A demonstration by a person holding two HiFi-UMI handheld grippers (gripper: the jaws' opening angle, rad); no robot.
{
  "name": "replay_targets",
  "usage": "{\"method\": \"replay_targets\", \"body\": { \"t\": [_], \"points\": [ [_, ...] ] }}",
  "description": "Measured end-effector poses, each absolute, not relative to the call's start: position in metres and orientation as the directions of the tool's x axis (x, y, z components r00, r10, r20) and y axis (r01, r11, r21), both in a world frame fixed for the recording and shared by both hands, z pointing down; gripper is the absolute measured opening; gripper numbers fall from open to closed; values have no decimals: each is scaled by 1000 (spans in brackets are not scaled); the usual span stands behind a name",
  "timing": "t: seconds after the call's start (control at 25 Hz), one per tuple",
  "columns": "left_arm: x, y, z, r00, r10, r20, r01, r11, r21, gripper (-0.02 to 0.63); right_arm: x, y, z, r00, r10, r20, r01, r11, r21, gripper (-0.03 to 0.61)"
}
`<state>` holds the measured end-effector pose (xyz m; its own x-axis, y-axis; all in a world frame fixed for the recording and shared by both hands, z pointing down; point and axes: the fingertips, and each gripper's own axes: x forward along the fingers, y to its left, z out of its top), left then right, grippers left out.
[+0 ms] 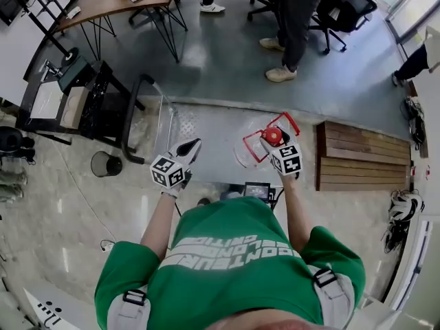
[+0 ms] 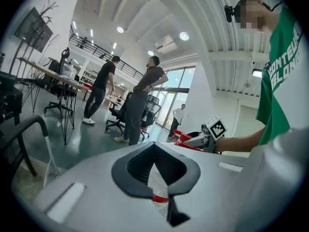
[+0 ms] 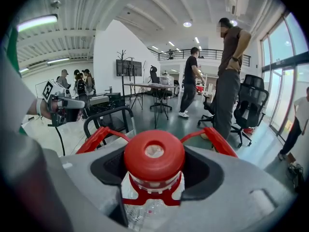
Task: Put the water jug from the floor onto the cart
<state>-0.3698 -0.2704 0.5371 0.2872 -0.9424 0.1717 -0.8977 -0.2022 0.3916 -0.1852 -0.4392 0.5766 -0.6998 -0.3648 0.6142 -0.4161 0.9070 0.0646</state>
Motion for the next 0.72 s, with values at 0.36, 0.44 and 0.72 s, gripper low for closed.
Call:
{"method": "replay_targets", "body": {
  "t": [0.36,0.44,0.72],
  "points": [
    [-369,-300,535,239,-950,199,-912,-149,383,12,-187,-482,599,-694,-308,651,-350,934,69,299],
    [-368,-305,538,223,-952,210,-915,-131,381,12,-187,-488,607,-693,-292,659,-331,941,69,299],
    [-361,-324,543,200,-950,240,-919,-97,382,12,-190,-500,629,-685,-231,691,-275,960,49,299]
  ]
}}
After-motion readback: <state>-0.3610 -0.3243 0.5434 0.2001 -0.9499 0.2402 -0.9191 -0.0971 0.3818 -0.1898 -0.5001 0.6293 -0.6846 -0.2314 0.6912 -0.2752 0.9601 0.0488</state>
